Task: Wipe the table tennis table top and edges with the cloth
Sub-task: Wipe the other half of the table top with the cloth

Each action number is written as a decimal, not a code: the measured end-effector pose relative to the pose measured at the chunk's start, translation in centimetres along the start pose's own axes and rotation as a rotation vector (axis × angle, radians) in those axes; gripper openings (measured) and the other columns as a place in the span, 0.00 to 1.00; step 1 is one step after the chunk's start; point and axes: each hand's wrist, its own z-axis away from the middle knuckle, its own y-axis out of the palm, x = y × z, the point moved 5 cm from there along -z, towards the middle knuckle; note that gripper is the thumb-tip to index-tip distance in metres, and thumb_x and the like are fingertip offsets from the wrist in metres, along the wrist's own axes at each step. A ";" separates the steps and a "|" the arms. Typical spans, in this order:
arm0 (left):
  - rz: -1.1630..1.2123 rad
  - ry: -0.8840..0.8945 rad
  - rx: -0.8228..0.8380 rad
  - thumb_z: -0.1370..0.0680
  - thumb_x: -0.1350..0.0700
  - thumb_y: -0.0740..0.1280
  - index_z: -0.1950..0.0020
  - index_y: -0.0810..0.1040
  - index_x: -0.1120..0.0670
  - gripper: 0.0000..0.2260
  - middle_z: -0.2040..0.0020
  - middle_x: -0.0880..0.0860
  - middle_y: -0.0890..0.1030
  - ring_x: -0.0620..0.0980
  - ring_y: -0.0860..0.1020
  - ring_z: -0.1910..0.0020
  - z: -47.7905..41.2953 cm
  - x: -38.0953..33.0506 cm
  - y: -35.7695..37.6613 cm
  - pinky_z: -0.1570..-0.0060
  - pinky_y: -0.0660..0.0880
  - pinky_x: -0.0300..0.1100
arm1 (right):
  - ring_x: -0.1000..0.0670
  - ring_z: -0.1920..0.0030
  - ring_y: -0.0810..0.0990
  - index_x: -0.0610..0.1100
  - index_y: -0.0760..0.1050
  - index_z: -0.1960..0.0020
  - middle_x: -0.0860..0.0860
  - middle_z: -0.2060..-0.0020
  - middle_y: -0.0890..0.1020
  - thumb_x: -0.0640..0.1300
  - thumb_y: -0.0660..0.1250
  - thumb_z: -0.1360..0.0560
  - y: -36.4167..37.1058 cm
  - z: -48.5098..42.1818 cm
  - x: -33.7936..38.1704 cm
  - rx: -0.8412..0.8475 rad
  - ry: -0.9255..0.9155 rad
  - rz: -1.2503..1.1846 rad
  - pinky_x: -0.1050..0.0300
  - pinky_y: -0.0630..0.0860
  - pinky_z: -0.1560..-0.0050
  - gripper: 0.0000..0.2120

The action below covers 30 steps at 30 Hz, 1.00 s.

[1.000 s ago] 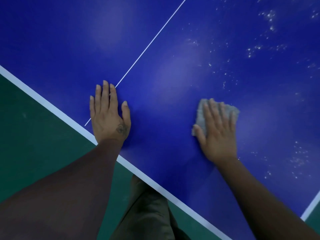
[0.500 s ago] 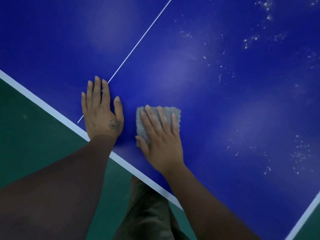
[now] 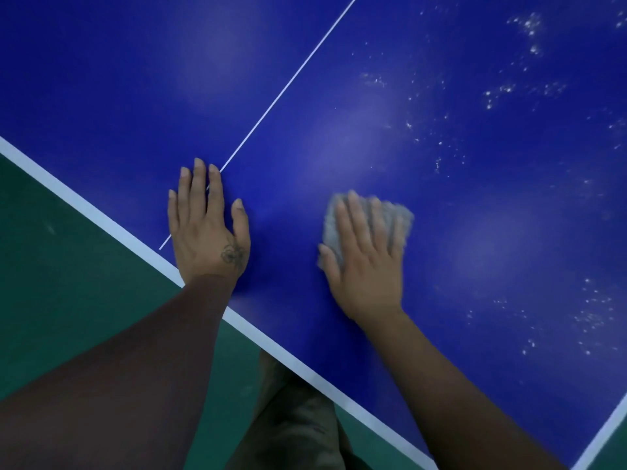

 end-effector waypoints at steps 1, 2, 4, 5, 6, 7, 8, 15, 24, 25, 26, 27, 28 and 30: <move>0.001 -0.001 -0.003 0.10 0.46 0.54 0.13 0.60 0.56 0.27 0.12 0.52 0.57 0.52 0.52 0.12 0.0 0.0 0.0 0.14 0.51 0.56 | 0.43 0.13 0.50 0.47 0.53 0.13 0.50 0.13 0.55 0.62 0.52 0.13 0.1 -2.8 1.7 -0.021 -0.034 -0.007 0.32 0.47 0.16 0.34; 0.005 -0.001 -0.004 0.11 0.47 0.55 0.13 0.60 0.56 0.27 0.12 0.52 0.58 0.52 0.52 0.12 0.0 0.0 0.0 0.14 0.51 0.56 | 0.43 0.13 0.51 0.47 0.53 0.13 0.50 0.13 0.55 0.62 0.51 0.13 0.2 -5.7 3.2 -0.039 -0.049 -0.014 0.32 0.48 0.16 0.33; 0.011 0.001 -0.002 0.11 0.47 0.55 0.13 0.60 0.55 0.27 0.12 0.52 0.58 0.52 0.52 0.12 0.0 0.0 0.1 0.14 0.50 0.55 | 0.44 0.13 0.50 0.48 0.52 0.13 0.51 0.13 0.54 0.63 0.48 0.13 0.1 -11.0 5.3 -0.041 -0.051 -0.021 0.34 0.47 0.17 0.33; 0.010 0.003 0.000 0.11 0.47 0.55 0.13 0.60 0.55 0.27 0.12 0.52 0.58 0.51 0.52 0.12 0.0 0.0 0.2 0.14 0.50 0.56 | 0.44 0.13 0.50 0.48 0.51 0.12 0.52 0.13 0.53 0.63 0.46 0.13 0.0 -13.0 5.9 -0.029 -0.064 -0.022 0.34 0.46 0.16 0.34; 0.010 0.005 0.001 0.11 0.47 0.55 0.13 0.60 0.55 0.27 0.12 0.52 0.58 0.51 0.52 0.12 0.0 0.1 0.3 0.14 0.51 0.56 | 0.45 0.13 0.49 0.49 0.51 0.12 0.53 0.13 0.53 0.64 0.45 0.13 -0.1 -14.5 6.1 -0.015 -0.095 -0.020 0.35 0.45 0.16 0.34; 0.011 0.006 0.000 0.11 0.47 0.55 0.13 0.61 0.55 0.27 0.12 0.52 0.58 0.51 0.52 0.12 0.0 0.1 0.3 0.14 0.51 0.56 | 0.46 0.13 0.50 0.49 0.52 0.12 0.54 0.13 0.54 0.65 0.45 0.13 0.0 -15.5 5.9 -0.006 -0.142 -0.013 0.35 0.45 0.16 0.34; 0.012 0.005 -0.005 0.11 0.47 0.55 0.13 0.61 0.56 0.27 0.12 0.52 0.58 0.52 0.53 0.12 0.0 0.2 0.3 0.14 0.51 0.56 | 0.46 0.13 0.51 0.50 0.53 0.13 0.54 0.14 0.55 0.65 0.45 0.14 -0.1 -16.2 5.4 -0.002 -0.196 -0.002 0.36 0.45 0.16 0.34; 0.009 0.009 -0.006 0.11 0.48 0.56 0.13 0.60 0.55 0.27 0.12 0.52 0.58 0.52 0.52 0.12 -0.1 0.2 0.3 0.14 0.52 0.57 | 0.45 0.13 0.49 0.51 0.52 0.12 0.54 0.13 0.53 0.65 0.49 0.14 -2.4 -16.2 -5.3 -0.017 0.067 -0.034 0.34 0.44 0.16 0.34; 0.023 -0.004 0.012 0.11 0.48 0.56 0.13 0.59 0.54 0.27 0.12 0.51 0.57 0.50 0.51 0.12 0.0 0.1 0.2 0.14 0.51 0.56 | 0.44 0.14 0.54 0.48 0.56 0.13 0.51 0.14 0.58 0.62 0.53 0.12 -0.1 -7.1 2.8 -0.038 -0.138 -0.012 0.33 0.53 0.17 0.32; 0.029 -0.006 0.012 0.11 0.48 0.56 0.13 0.59 0.54 0.27 0.12 0.51 0.57 0.50 0.51 0.12 0.1 0.1 0.1 0.14 0.50 0.55 | 0.44 0.14 0.55 0.48 0.57 0.14 0.52 0.14 0.59 0.62 0.54 0.12 -0.3 -6.4 1.8 -0.043 -0.167 -0.014 0.34 0.54 0.17 0.32; 0.035 -0.005 0.012 0.11 0.48 0.56 0.13 0.59 0.54 0.27 0.12 0.51 0.58 0.50 0.51 0.12 0.1 0.1 0.1 0.14 0.51 0.55 | 0.45 0.14 0.55 0.49 0.58 0.14 0.52 0.15 0.59 0.63 0.54 0.13 -0.6 -6.0 0.2 -0.046 -0.165 -0.016 0.34 0.54 0.17 0.32; 0.039 -0.001 0.014 0.11 0.48 0.56 0.13 0.59 0.55 0.27 0.12 0.51 0.58 0.50 0.51 0.12 0.1 0.1 0.1 0.14 0.51 0.56 | 0.45 0.14 0.55 0.49 0.58 0.14 0.52 0.14 0.59 0.63 0.55 0.13 -1.0 -5.7 -1.6 -0.043 -0.130 -0.015 0.34 0.53 0.17 0.32; 0.039 0.004 0.014 0.11 0.48 0.56 0.13 0.59 0.55 0.27 0.12 0.52 0.58 0.50 0.52 0.12 0.1 0.1 0.1 0.14 0.51 0.56 | 0.45 0.14 0.54 0.50 0.57 0.13 0.53 0.14 0.59 0.63 0.55 0.13 -1.5 -5.5 -3.8 -0.040 -0.068 -0.005 0.34 0.51 0.16 0.32; 0.033 0.006 0.022 0.11 0.48 0.55 0.13 0.60 0.56 0.27 0.12 0.53 0.58 0.52 0.52 0.12 0.2 0.0 0.1 0.14 0.50 0.56 | 0.45 0.14 0.52 0.50 0.55 0.13 0.53 0.14 0.57 0.63 0.53 0.13 -2.5 -4.8 -8.4 -0.037 0.081 0.016 0.34 0.48 0.16 0.33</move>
